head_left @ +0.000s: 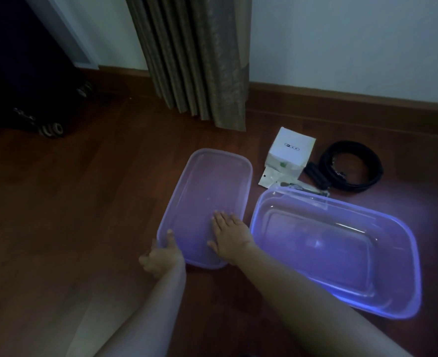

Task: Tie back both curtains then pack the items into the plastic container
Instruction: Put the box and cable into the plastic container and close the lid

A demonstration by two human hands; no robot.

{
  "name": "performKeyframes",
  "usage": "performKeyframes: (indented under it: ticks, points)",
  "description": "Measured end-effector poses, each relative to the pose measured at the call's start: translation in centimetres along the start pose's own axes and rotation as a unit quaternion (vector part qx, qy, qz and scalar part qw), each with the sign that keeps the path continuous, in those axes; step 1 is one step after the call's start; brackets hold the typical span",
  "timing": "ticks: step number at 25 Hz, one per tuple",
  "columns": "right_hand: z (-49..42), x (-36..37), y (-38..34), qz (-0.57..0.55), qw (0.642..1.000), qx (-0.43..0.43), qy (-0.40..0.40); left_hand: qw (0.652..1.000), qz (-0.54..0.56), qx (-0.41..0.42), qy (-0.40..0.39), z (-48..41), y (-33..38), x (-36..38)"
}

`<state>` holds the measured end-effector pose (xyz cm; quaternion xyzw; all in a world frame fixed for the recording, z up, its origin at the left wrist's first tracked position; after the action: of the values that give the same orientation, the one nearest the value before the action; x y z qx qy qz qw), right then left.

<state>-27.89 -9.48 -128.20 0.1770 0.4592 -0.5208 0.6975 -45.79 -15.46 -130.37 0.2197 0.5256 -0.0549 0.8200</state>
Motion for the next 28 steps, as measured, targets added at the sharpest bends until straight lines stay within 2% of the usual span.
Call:
performKeyframes:
  ticks: [3, 4, 6, 8, 11, 14, 16, 18, 21, 25, 28]
  points:
    - [0.8, -4.4, 1.1, -0.013, 0.996, -0.051, 0.076, 1.0, 0.014, -0.011, 0.022, 1.3, 1.1, -1.2]
    - [1.5, -6.2, 2.5, -0.028, 0.992, -0.053, 0.112, 0.998, 0.03, 0.03, 0.043, 1.9, 2.8, -1.8]
    - [3.6, -9.0, 6.6, -0.065, 0.981, -0.041, 0.178, 0.975, 0.082, 0.187, 0.085, 3.8, 8.0, -3.1]
    - [7.1, -9.7, 11.9, -0.084, 0.968, 0.004, 0.235, 0.927, 0.116, 0.347, 0.078, 6.6, 13.9, -3.2]
    - [14.4, -6.1, 20.7, -0.099, 0.949, 0.131, 0.268, 0.853, 0.068, 0.514, -0.051, 11.1, 22.5, 0.2]
    - [21.8, -0.2, 26.6, -0.148, 0.918, 0.264, 0.256, 0.764, -0.049, 0.634, -0.105, 15.2, 28.9, 4.8]
    - [24.9, 2.1, 28.3, -0.178, 0.888, 0.302, 0.299, 0.727, -0.161, 0.657, -0.119, 16.3, 31.6, 8.1]
    - [26.1, 3.8, 29.1, -0.263, 0.853, 0.297, 0.339, 0.721, -0.222, 0.636, -0.16, 16.4, 32.9, 10.8]
    - [25.8, 4.3, 29.4, -0.373, 0.81, 0.262, 0.37, 0.732, -0.176, 0.623, -0.211, 16.5, 33.2, 12.7]
    - [25.9, 5.1, 29.9, -0.412, 0.782, 0.261, 0.388, 0.747, -0.114, 0.637, -0.154, 16.8, 33.2, 13.0]
    - [26.2, 5.3, 29.9, -0.407, 0.782, 0.256, 0.397, 0.76, -0.092, 0.632, -0.124, 16.6, 32.8, 13.0]
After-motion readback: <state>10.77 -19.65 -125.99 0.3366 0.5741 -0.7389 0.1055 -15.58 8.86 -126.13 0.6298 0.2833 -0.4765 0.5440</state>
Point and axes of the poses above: each hand's wrist, its own z-axis away from the middle knuckle, its own x-axis out of the palm, y = z × x, the point moved 8 cm from there along -z, towards the middle knuckle, and after that the axes turned 12 degrees about -z, right-handed, at the moved point
